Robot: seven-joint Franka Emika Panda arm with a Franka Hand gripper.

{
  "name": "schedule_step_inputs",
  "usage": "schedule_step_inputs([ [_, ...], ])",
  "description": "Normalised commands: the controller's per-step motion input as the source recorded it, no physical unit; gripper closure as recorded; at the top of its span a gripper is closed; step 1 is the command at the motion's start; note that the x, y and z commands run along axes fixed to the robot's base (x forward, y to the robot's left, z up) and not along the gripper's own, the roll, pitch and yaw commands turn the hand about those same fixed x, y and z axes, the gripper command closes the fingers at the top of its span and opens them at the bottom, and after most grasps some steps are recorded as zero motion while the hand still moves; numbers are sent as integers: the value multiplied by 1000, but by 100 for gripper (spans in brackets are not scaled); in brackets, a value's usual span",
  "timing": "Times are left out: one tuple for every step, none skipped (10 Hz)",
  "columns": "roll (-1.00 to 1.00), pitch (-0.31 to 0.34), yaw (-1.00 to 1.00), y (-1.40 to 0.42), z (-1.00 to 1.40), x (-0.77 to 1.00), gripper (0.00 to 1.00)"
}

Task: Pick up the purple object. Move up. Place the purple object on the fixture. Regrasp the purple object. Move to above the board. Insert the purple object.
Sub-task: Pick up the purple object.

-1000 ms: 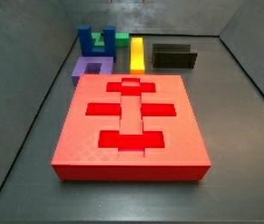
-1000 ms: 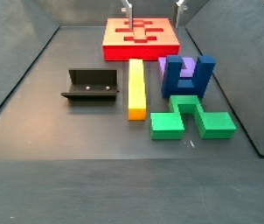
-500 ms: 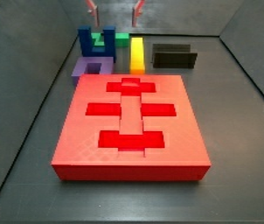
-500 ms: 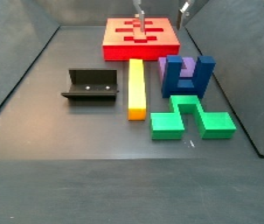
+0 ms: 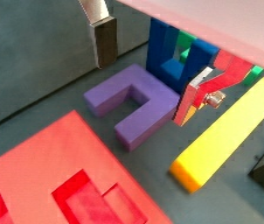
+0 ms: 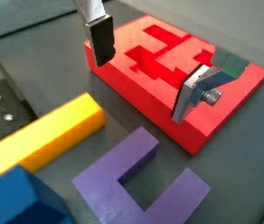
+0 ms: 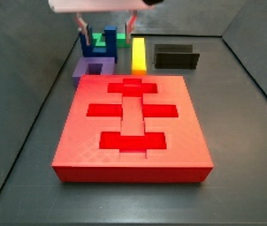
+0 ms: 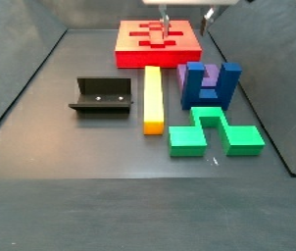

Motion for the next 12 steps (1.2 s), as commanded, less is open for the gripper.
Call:
schedule_step_inputs([
  [20, 41, 0, 0, -477, 71, 0],
  [23, 36, 0, 0, -474, 0, 0],
  [33, 49, 0, 0, -394, 0, 0],
  [127, 137, 0, 0, -340, 103, 0],
  [213, 201, 0, -37, -283, 157, 0],
  [273, 256, -37, -6, -246, 171, 0],
  [260, 263, -160, 0, -197, 100, 0],
  [289, 257, -183, -51, -140, 0, 0],
  [237, 237, -160, -63, -134, 0, 0],
  [197, 191, -109, -91, -126, 0, 0],
  [90, 106, -43, -34, -189, -57, 0],
  [34, 56, 0, 0, -246, -86, 0],
])
